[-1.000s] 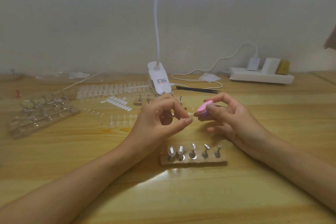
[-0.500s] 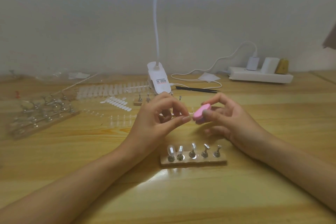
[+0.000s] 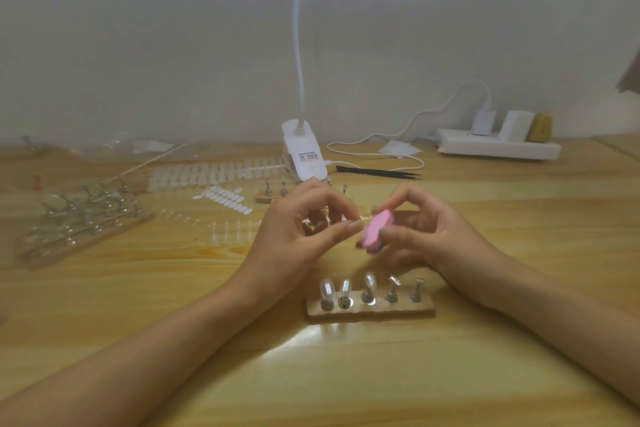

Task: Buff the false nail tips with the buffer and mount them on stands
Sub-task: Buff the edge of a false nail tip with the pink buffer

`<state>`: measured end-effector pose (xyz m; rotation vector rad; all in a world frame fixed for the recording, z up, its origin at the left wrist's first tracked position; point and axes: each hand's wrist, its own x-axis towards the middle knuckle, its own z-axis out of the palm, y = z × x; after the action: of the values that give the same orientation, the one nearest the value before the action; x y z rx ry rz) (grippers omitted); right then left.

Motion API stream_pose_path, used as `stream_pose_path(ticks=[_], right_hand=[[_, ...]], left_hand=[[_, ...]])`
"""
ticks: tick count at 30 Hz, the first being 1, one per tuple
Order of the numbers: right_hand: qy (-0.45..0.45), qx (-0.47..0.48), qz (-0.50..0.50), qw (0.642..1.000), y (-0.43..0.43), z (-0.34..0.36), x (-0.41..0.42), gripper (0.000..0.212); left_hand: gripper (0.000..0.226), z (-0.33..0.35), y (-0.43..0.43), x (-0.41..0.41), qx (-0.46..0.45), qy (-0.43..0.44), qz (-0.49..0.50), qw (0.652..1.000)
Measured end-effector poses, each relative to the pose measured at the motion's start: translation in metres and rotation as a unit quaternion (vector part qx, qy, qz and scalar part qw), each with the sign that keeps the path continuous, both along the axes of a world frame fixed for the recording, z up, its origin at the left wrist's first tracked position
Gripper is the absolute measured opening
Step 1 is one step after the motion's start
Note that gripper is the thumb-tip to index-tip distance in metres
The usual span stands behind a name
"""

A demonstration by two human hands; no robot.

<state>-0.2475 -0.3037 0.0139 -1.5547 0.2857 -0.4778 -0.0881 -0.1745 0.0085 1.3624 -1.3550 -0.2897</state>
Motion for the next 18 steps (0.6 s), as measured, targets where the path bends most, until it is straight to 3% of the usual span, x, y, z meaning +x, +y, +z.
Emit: stream_pose_path(ticks=[2, 5, 8, 12, 18], right_hand=[[0.01, -0.03, 0.021, 0.999, 0.0021, -0.0011, 0.0008, 0.03], [-0.009, -0.001, -0.023, 1.0, -0.0006, -0.0013, -0.0001, 0.035], [0.003, -0.026, 0.034, 0.999, 0.0011, -0.0018, -0.0003, 0.03], [-0.01, 0.0, -0.02, 1.0, -0.0005, -0.0019, 0.0005, 0.038], [-0.013, 0.011, -0.022, 1.0, -0.0006, -0.0002, -0.0003, 0.036]], left_hand=[[0.01, 0.0003, 0.0001, 0.0002, 0.003, 0.001, 0.003, 1.0], [0.009, 0.0004, 0.0001, -0.0007, 0.003, -0.004, -0.001, 1.0], [0.008, -0.0002, 0.0003, 0.0, 0.002, -0.004, 0.0, 1.0], [0.012, 0.0002, 0.0005, -0.0004, 0.002, 0.001, 0.002, 1.0], [0.01, -0.0007, 0.0006, 0.0005, 0.0, 0.004, 0.001, 1.0]])
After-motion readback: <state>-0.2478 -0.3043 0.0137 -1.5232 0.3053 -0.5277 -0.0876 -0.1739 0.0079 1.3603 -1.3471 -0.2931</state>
